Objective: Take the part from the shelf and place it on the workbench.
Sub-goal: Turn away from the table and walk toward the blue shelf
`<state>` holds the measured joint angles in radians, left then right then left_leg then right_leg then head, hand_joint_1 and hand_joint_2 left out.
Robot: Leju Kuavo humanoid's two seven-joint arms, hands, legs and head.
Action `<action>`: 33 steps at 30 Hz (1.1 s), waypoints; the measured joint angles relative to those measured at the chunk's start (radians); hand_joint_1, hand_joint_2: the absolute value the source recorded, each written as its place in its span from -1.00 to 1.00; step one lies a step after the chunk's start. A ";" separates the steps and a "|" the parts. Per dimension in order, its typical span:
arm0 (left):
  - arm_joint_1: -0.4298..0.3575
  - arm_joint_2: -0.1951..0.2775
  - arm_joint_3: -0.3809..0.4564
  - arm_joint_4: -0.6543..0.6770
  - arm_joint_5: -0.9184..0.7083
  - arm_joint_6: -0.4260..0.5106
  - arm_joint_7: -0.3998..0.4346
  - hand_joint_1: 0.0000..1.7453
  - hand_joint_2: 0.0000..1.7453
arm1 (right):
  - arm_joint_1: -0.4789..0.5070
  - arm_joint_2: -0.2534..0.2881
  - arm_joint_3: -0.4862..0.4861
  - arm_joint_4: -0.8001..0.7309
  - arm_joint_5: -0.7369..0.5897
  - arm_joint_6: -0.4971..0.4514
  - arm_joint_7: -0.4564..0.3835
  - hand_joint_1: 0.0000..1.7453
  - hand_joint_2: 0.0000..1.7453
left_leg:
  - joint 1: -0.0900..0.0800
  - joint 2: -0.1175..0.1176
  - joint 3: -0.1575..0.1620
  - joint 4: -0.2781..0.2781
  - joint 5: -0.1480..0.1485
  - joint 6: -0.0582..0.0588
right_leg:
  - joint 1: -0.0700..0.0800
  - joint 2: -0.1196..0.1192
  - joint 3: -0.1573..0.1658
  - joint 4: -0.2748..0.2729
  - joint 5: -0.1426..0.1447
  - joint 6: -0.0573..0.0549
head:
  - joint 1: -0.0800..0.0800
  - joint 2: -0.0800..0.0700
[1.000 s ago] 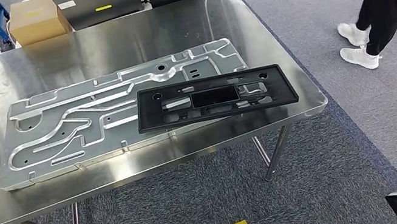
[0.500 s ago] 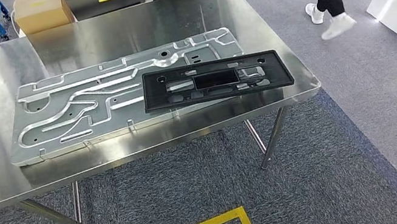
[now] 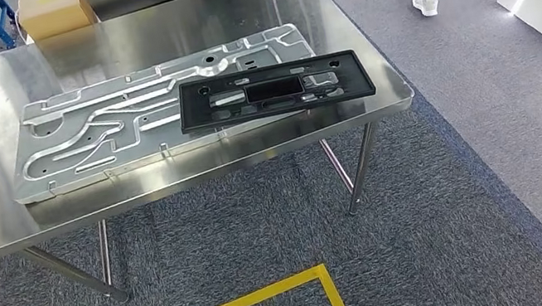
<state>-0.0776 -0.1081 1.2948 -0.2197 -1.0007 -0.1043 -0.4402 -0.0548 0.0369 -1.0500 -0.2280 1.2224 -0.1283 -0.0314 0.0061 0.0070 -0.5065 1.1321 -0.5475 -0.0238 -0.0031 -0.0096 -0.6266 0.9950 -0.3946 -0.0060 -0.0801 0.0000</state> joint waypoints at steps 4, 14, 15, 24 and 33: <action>-0.005 0.005 -0.010 0.000 -0.006 0.000 -0.007 -1.00 -1.00 | -0.010 0.010 -0.001 0.006 -0.013 0.020 -0.033 -1.00 -1.00 | -0.007 -0.003 0.087 -0.153 -0.009 0.029 | 0.003 -0.002 -0.024 0.016 0.033 0.021 | 0.000 0.000; -0.004 0.008 -0.021 0.000 -0.012 0.000 -0.008 -1.00 -1.00 | -0.014 0.017 -0.002 0.014 -0.016 0.022 -0.037 -1.00 -1.00 | -0.005 0.003 -0.052 -0.141 0.103 0.057 | -0.010 0.009 -0.007 0.253 -0.124 0.048 | 0.000 0.000; -0.005 0.008 -0.021 0.000 -0.012 0.000 -0.008 -1.00 -1.00 | -0.015 0.017 -0.002 0.014 -0.012 0.022 -0.038 -1.00 -1.00 | -0.005 -0.001 -0.064 -0.138 0.112 0.053 | -0.009 0.022 0.051 0.183 -0.109 0.042 | 0.000 0.000; -0.008 0.024 -0.030 0.000 -0.032 0.015 -0.012 -1.00 -1.00 | -0.016 0.028 0.020 0.022 0.046 0.063 -0.001 -1.00 -1.00 | 0.001 -0.027 -0.150 -0.014 0.036 0.007 | -0.006 0.004 0.147 -0.049 -0.090 -0.009 | 0.000 0.000; -0.013 0.034 -0.043 0.000 -0.039 0.020 -0.023 -1.00 -1.00 | -0.023 0.041 0.021 0.024 0.009 0.074 0.008 -1.00 -1.00 | 0.002 -0.009 0.054 -0.117 0.009 0.009 | 0.001 -0.041 0.011 0.019 -0.022 0.015 | 0.000 0.000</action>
<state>-0.0902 -0.0746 1.2515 -0.2197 -1.0397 -0.0847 -0.4635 -0.0777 0.0774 -1.0287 -0.2040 1.2316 -0.0541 -0.0238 0.0082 -0.0021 -0.4527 1.0146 -0.5382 -0.0143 -0.0024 -0.0501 -0.6160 1.0136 -0.4171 0.0089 -0.0801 0.0000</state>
